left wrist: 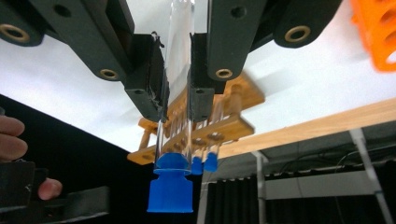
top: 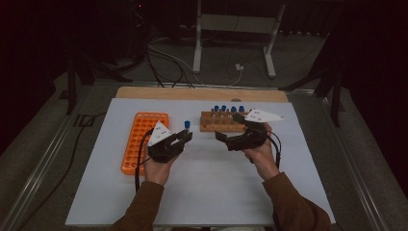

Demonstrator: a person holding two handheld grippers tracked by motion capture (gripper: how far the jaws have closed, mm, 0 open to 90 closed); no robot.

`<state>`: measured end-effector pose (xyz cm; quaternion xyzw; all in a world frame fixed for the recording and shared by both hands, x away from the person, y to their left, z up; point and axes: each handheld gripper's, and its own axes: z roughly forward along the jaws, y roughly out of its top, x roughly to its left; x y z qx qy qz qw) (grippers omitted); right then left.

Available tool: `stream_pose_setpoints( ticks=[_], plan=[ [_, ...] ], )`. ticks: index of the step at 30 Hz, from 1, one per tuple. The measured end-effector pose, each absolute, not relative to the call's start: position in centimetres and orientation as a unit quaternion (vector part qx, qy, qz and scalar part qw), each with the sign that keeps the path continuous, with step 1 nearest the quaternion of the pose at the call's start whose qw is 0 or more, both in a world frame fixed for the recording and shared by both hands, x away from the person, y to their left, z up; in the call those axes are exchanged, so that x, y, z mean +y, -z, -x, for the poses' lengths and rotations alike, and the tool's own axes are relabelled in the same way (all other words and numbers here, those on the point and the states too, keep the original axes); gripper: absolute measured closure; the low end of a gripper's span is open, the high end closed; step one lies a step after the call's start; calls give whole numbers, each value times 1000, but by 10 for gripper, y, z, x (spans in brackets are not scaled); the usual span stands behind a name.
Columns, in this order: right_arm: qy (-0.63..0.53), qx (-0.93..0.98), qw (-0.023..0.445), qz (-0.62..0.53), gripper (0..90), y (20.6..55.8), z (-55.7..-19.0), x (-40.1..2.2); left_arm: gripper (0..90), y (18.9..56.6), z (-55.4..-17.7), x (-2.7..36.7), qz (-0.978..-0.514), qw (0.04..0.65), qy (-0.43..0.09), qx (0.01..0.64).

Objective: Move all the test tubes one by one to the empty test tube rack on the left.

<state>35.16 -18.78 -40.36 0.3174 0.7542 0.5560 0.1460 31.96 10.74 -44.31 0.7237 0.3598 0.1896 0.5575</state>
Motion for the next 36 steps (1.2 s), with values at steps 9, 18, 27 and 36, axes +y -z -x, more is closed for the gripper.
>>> stream_pose_setpoints(
  ticks=[9, 18, 27, 36],
  plan=[
    [-542, 753, 173, -330, 0, 414, -346, -207, 779, 451, -311, 128, -720, 552, -193, 373],
    [-539, 744, 188, -347, 0, 427, -338, -229, 779, 452, -300, 147, -715, 552, -201, 379],
    [-535, 734, 207, -363, 0, 435, -325, -251, 779, 456, -287, 168, -712, 546, -210, 389],
    [-533, 725, 212, -382, 0, 440, -316, -268, 778, 463, -273, 188, -707, 540, -219, 401]
  ],
)
